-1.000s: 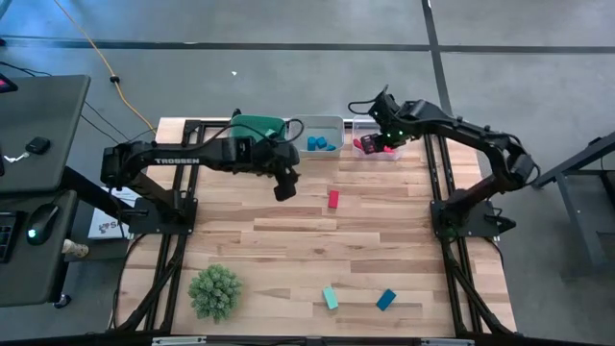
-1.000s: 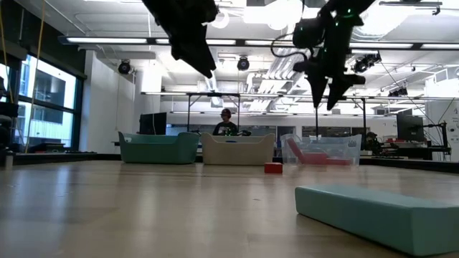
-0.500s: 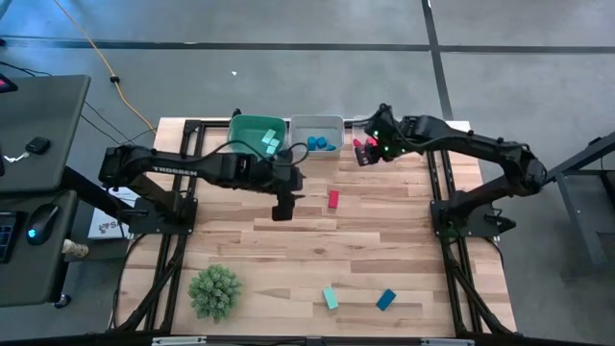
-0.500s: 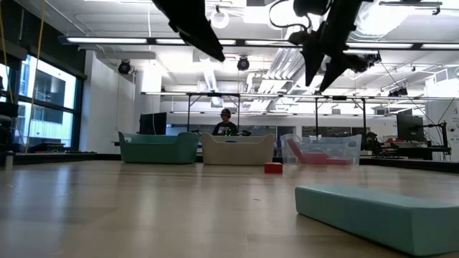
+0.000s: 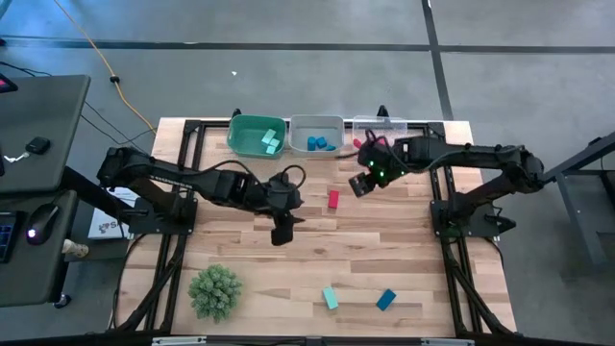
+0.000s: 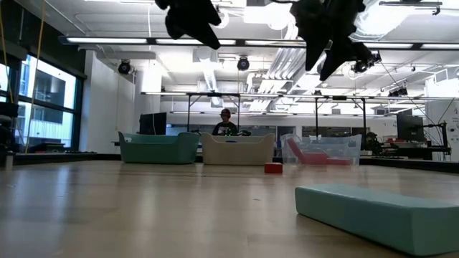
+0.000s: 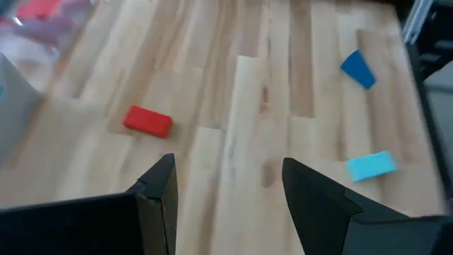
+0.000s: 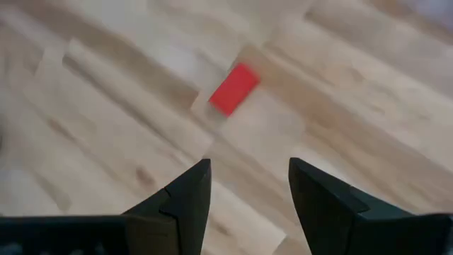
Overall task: Sort & place blocks by color
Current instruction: Put the light blue block into the green bin
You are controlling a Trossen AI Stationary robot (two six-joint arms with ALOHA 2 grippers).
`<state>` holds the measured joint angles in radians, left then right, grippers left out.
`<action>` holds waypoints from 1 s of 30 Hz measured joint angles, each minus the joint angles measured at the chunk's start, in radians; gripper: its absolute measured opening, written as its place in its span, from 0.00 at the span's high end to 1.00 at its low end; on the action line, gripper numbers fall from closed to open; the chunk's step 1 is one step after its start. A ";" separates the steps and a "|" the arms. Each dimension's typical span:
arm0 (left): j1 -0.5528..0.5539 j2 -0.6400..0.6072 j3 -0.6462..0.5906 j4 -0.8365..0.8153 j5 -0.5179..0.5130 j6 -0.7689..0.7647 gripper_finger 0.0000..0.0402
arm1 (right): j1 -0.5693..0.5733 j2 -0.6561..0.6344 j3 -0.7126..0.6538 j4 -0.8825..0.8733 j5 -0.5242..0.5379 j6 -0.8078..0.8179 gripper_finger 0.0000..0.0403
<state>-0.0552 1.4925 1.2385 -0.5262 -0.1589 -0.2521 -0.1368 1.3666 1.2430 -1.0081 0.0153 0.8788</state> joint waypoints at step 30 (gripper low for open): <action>-0.228 0.000 0.000 -0.051 -0.001 -0.323 0.57 | 0.413 0.001 -0.001 0.373 0.142 0.042 0.56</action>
<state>-0.2835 1.4925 1.2388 -0.5777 -0.1596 -0.5746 0.2761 1.3671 1.2423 -0.6347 0.1571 0.9213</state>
